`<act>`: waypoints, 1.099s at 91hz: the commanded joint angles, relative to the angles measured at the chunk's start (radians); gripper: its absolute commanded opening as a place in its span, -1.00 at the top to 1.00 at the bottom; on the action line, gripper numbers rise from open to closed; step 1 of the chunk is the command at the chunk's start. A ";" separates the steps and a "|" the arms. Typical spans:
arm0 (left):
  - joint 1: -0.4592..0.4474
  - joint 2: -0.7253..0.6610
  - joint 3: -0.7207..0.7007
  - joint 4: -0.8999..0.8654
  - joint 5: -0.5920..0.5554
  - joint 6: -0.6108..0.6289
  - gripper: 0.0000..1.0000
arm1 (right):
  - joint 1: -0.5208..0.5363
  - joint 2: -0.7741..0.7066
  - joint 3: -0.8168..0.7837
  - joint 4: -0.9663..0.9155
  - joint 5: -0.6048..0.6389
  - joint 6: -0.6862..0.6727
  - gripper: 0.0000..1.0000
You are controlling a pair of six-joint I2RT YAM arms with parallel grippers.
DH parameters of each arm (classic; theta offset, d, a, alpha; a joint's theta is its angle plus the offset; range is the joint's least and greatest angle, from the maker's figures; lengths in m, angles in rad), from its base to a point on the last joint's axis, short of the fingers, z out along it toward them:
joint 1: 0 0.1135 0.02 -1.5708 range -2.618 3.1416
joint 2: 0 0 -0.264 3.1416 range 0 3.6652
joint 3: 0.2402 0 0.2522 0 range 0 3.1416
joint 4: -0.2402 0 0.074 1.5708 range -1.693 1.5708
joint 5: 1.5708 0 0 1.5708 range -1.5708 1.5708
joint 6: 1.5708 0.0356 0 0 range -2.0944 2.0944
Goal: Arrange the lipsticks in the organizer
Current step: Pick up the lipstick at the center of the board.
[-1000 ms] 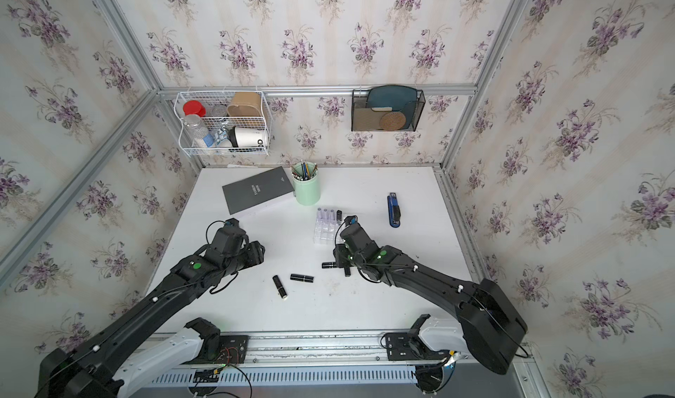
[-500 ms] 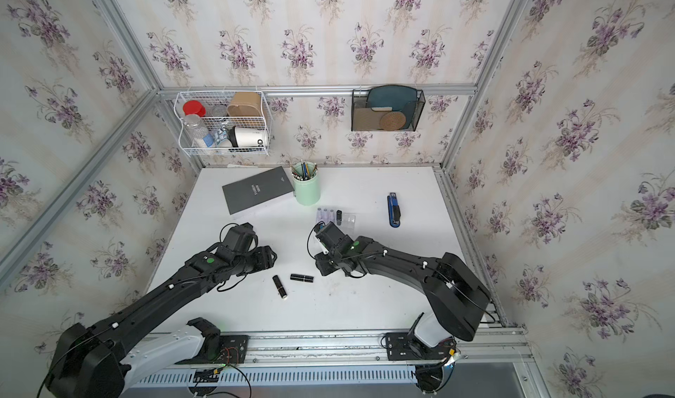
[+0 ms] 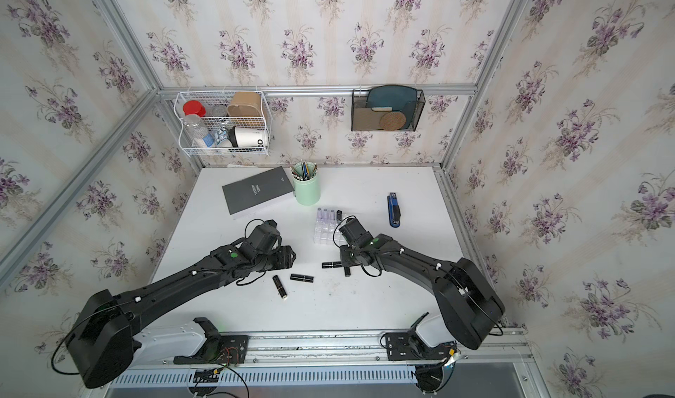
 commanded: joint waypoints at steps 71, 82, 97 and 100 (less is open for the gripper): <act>-0.037 -0.007 0.002 0.083 0.007 0.018 -0.35 | 0.133 0.183 0.147 0.029 -0.120 -0.122 -0.19; -0.037 -0.014 -0.010 0.092 0.010 0.011 -0.35 | 0.133 0.214 0.171 0.025 -0.136 -0.129 -0.28; -0.037 -0.022 -0.019 0.095 0.008 0.008 -0.34 | 0.131 0.242 0.164 0.021 -0.168 -0.122 -0.32; -0.037 -0.023 -0.020 0.097 0.008 0.006 -0.35 | 0.132 0.239 0.156 0.024 -0.171 -0.118 -0.33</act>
